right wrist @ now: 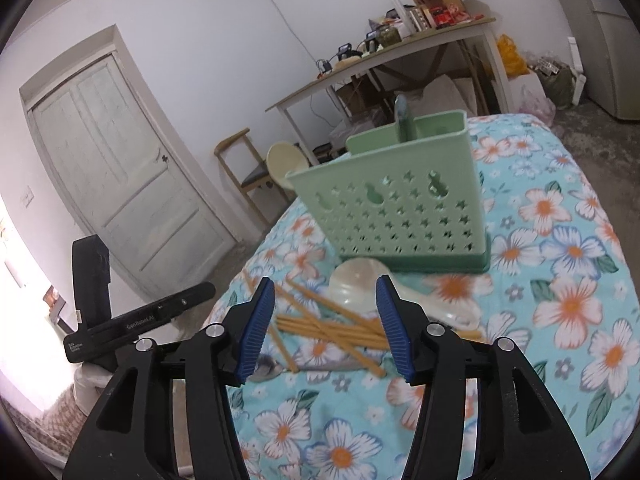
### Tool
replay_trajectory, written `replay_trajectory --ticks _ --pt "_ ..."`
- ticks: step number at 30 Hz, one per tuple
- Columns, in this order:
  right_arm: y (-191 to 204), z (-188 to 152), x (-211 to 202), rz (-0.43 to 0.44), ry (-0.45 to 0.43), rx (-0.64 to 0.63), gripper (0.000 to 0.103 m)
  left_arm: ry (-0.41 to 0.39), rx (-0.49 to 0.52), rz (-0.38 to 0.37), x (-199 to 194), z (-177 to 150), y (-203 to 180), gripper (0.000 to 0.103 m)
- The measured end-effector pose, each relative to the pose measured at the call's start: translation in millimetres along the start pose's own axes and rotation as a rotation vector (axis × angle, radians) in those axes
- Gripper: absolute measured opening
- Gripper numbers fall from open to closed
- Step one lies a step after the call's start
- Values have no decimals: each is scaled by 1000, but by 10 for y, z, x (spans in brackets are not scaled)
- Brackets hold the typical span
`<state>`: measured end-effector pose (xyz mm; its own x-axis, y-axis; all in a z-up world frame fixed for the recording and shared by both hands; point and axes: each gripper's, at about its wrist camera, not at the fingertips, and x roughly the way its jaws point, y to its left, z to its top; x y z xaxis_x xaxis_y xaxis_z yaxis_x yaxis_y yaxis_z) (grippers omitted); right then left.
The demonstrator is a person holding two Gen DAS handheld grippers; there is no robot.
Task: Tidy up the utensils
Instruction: 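Reach the left tool to a metal spoon on the cloth and grasp it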
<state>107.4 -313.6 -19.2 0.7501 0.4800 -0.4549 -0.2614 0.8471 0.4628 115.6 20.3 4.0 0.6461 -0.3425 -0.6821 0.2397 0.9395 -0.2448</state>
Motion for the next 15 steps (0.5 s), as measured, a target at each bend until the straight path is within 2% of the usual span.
replay_trajectory --ticks 6,15 --pt "21 -130 14 0 34 2 52 68 -46 -21 63 -270 97 45" --pt "-126 -388 18 -12 97 70 53 150 -130 -118 204 -525 187 45"
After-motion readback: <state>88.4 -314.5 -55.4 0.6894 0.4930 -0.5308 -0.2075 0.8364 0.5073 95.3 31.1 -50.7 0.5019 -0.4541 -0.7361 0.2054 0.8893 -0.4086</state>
